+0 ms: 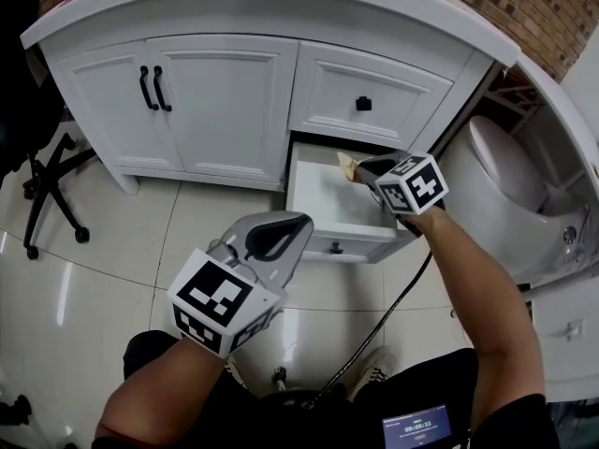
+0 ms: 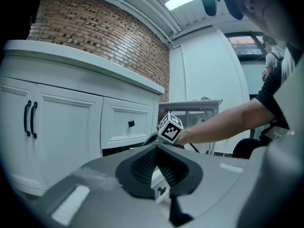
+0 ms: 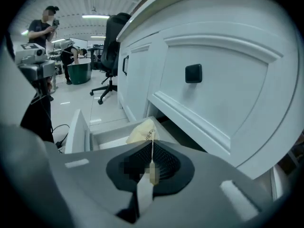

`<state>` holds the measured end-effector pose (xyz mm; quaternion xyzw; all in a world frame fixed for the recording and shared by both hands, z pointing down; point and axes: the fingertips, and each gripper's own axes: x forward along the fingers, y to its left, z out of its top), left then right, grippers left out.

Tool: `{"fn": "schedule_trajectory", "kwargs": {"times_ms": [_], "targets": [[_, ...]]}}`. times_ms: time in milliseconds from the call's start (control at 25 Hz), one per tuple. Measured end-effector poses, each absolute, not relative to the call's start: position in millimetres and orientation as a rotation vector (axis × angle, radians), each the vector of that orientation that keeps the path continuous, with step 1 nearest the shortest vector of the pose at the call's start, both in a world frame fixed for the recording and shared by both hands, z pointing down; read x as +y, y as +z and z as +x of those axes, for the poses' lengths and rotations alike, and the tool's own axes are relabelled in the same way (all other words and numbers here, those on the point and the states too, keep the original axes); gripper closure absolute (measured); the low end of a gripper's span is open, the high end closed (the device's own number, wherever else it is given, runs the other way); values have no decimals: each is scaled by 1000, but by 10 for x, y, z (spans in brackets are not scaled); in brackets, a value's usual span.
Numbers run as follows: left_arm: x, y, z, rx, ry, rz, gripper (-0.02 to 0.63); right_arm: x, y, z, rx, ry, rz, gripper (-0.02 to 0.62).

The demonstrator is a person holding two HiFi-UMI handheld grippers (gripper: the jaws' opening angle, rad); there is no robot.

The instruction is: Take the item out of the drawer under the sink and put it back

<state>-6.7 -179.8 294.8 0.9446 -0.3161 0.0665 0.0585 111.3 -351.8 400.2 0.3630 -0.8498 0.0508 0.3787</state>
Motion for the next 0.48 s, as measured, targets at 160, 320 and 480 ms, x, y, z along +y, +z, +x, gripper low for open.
{"fn": "schedule_trajectory", "kwargs": {"times_ms": [160,320,480], "targets": [[-1813,2921,-42,-959,196,2863,601,-3620,4114,1061,-2154,114,882,581],[-1824,2942,-53,-954,191,2860,601,-3694,4286,998,-2134,110,825,580],[-1886,2932,-119,-982,178,2838,601,-3715,4551,974,-2062,118,757,580]]}}
